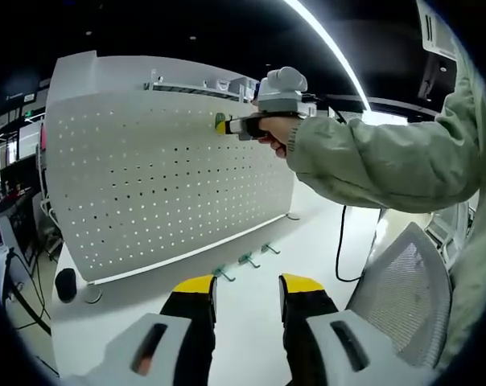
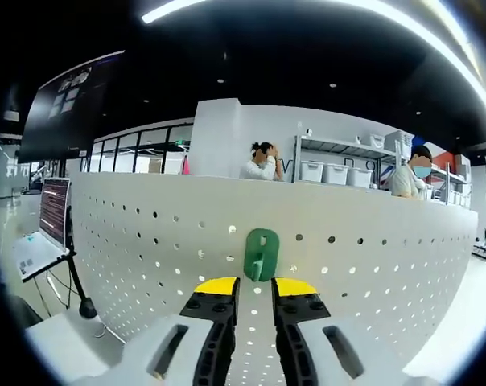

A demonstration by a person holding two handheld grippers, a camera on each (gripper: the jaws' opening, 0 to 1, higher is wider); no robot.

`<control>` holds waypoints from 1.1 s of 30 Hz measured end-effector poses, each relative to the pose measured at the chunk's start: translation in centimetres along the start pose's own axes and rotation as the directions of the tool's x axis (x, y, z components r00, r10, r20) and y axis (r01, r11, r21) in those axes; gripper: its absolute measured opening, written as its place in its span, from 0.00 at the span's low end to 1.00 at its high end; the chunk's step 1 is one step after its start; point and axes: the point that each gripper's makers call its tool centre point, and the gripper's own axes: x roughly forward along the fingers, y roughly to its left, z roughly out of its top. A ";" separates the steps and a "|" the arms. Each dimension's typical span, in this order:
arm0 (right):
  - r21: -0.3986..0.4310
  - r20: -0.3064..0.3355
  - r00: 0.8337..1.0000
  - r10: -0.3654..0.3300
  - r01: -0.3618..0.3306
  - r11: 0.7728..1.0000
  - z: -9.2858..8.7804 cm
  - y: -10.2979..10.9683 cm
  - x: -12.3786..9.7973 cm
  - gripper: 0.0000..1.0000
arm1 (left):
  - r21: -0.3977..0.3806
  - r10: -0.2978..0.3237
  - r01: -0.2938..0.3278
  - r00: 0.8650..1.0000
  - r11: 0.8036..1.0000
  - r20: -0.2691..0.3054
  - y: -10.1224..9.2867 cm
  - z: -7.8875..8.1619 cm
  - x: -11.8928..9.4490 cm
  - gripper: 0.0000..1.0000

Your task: Insert the hook assembly into the mounting plate slot until the hook locks in place.

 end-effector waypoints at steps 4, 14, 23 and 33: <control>0.009 -0.006 1.000 0.015 -0.015 1.000 -0.2 0.3 -0.5 0.23 | 0.003 -0.005 0.005 1.000 1.000 0.002 -0.2 0.2 0.0 0.32; 0.040 -0.057 0.994 0.097 -0.095 0.995 -2.4 2.4 -3.1 0.31 | 0.016 -0.009 0.009 1.000 1.000 0.008 -0.7 0.6 -0.2 0.32; 0.088 -0.089 0.991 0.101 -0.093 0.992 -4.3 2.0 -5.2 0.35 | 0.024 -0.012 0.012 1.000 1.000 0.009 -1.3 0.5 -0.6 0.32; 0.135 -0.144 0.979 0.147 -0.128 0.983 -7.1 2.5 -8.5 0.39 | 0.024 -0.001 0.000 1.000 1.000 0.008 -1.5 0.2 -1.1 0.32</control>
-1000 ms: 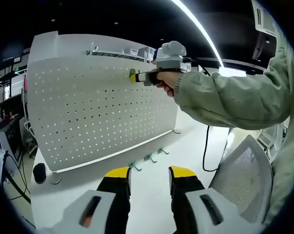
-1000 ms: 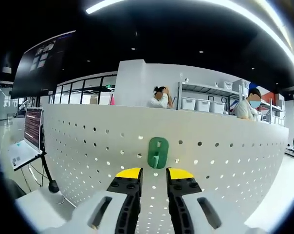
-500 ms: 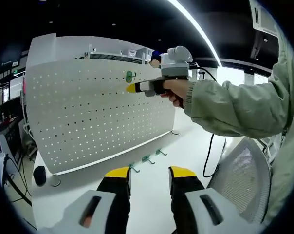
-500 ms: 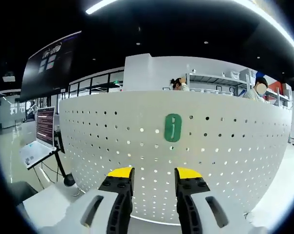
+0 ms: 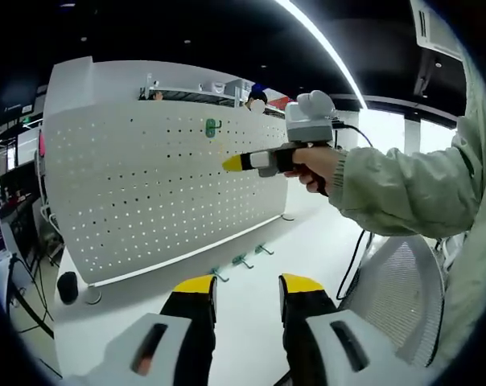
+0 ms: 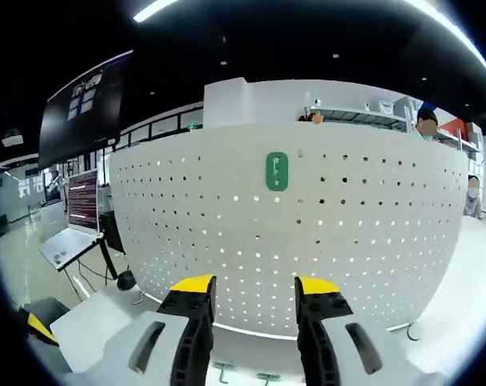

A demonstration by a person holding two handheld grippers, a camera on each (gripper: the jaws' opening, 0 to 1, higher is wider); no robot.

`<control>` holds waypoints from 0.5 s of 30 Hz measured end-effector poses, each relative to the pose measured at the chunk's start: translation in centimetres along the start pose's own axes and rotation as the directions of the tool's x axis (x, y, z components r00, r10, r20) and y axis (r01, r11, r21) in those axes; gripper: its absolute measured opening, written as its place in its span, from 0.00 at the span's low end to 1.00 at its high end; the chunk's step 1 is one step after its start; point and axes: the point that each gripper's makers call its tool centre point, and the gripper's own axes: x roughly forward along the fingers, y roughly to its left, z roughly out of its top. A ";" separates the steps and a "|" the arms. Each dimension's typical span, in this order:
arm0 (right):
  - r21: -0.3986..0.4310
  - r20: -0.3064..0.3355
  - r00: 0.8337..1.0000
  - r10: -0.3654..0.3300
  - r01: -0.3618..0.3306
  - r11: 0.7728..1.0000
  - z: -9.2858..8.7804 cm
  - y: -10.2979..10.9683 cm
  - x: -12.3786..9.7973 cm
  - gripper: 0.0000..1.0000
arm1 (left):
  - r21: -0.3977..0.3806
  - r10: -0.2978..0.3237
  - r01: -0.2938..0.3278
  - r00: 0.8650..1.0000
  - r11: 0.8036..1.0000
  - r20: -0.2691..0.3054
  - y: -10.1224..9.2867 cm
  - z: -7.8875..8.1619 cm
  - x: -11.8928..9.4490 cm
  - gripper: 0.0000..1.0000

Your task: Insert the hook assembly into the mounting plate slot until the hook locks in place.

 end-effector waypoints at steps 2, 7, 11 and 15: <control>-0.018 -0.018 1.000 -0.005 0.005 1.000 -0.9 0.0 -0.8 0.39 | 0.002 0.001 -0.001 1.000 1.000 -0.002 -0.1 -0.1 -0.1 0.32; -0.007 -0.034 0.999 0.006 -0.007 1.000 -2.2 0.4 -2.4 0.40 | 0.007 0.001 -0.001 1.000 1.000 -0.002 -0.5 -0.1 -0.3 0.32; -0.007 -0.050 0.999 0.019 -0.020 1.000 -3.3 0.8 -3.7 0.41 | 0.011 0.002 -0.002 1.000 1.000 0.000 -0.7 -0.1 -0.4 0.32; -0.006 -0.075 0.997 0.031 -0.032 0.999 -4.7 1.2 -5.1 0.42 | 0.015 0.004 -0.004 1.000 1.000 0.003 -0.9 0.0 -0.5 0.32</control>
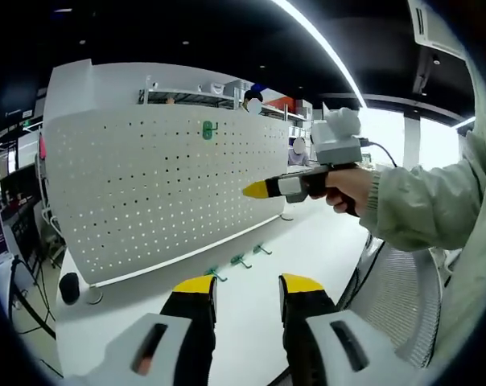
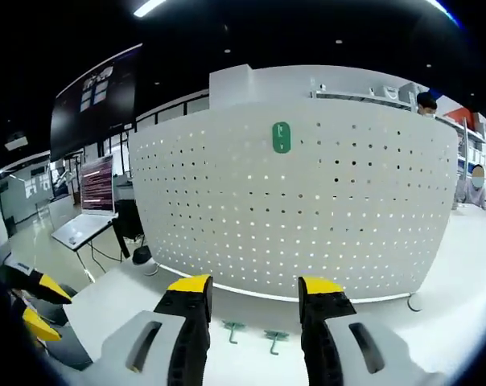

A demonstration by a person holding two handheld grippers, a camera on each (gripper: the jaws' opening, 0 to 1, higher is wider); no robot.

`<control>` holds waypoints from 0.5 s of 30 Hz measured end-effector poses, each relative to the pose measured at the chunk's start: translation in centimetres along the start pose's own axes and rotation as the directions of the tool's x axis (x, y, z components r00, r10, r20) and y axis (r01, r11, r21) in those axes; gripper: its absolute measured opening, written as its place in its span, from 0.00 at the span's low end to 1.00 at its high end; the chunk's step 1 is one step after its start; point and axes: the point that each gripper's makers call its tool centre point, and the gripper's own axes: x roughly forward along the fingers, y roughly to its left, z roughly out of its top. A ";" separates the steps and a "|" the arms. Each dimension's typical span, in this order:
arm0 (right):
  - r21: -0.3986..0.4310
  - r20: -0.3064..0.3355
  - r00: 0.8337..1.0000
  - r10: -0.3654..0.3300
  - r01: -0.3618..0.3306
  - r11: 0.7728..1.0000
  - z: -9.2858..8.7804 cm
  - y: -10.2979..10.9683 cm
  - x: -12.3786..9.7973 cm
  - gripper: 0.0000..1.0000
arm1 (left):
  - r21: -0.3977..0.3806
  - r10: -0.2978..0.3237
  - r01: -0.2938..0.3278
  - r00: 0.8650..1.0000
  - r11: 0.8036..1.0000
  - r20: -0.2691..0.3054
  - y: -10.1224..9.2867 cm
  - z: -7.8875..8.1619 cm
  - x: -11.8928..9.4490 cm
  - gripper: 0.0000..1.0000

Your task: Insert the hook assembly into the mounting plate slot until the hook locks in place.

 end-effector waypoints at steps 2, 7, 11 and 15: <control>0.002 -0.019 1.000 0.007 -0.007 1.000 -0.9 0.2 -0.7 0.42 | 0.001 0.000 0.000 1.000 1.000 0.000 -0.1 0.0 0.0 0.32; 0.005 -0.047 0.999 0.022 -0.022 1.000 -2.6 0.7 -2.5 0.42 | 0.003 0.000 0.000 1.000 1.000 -0.005 -0.3 -0.2 0.0 0.32; 0.009 -0.064 0.997 0.034 -0.033 0.999 -3.6 1.3 -3.8 0.43 | 0.006 -0.003 0.003 1.000 1.000 -0.005 -0.5 -0.2 0.0 0.32; 0.020 -0.089 0.995 0.044 -0.043 0.999 -5.0 1.6 -5.3 0.43 | 0.010 -0.009 0.009 1.000 1.000 -0.006 -0.7 -0.2 0.0 0.32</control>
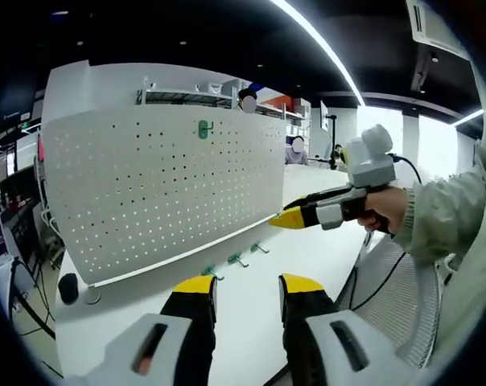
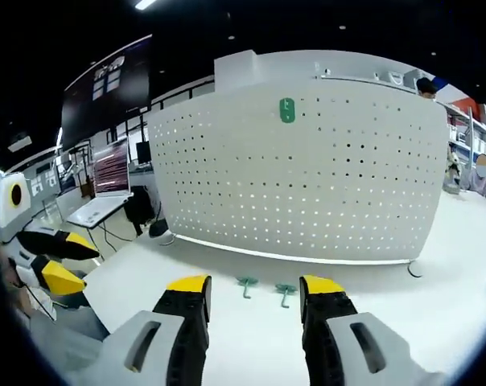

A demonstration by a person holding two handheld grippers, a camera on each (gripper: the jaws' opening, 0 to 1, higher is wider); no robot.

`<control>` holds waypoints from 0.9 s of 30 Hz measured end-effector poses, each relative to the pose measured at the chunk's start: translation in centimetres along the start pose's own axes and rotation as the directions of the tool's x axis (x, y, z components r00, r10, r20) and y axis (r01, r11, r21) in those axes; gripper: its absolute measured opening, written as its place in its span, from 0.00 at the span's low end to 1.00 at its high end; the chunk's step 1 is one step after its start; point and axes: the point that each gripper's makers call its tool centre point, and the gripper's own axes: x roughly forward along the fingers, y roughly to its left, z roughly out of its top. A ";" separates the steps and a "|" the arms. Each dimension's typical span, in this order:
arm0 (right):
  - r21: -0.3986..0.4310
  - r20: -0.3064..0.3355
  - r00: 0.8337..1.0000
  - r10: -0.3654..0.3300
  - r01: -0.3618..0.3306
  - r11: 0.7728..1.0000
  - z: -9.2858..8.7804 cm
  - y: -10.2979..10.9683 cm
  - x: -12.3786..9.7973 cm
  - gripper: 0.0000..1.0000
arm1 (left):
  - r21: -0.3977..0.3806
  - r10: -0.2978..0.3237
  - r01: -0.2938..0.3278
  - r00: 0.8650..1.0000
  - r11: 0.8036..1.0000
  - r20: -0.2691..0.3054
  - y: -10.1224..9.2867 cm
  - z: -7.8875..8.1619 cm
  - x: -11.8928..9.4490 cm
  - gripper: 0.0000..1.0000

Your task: Insert the hook assembly into the mounting plate slot until the hook locks in place.

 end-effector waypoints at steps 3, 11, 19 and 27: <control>0.004 -0.018 1.000 0.002 -0.002 1.000 -1.1 0.2 -1.1 0.43 | 0.000 -0.003 0.003 1.000 1.000 -0.001 -0.1 -0.1 0.0 0.32; 0.025 -0.044 0.999 -0.003 0.004 1.000 -2.6 0.4 -3.3 0.43 | -0.006 -0.020 0.020 0.999 1.000 -0.030 -0.8 -1.6 0.3 0.32; 0.043 -0.058 0.998 0.000 0.002 0.999 -3.4 0.7 -5.0 0.43 | -0.002 -0.046 0.046 0.998 0.999 -0.050 -1.6 -2.1 1.0 0.32; 0.050 -0.065 0.998 0.018 -0.015 0.999 -3.8 1.4 -5.7 0.43 | 0.001 -0.063 0.064 0.995 0.998 -0.071 -2.0 -2.8 1.8 0.32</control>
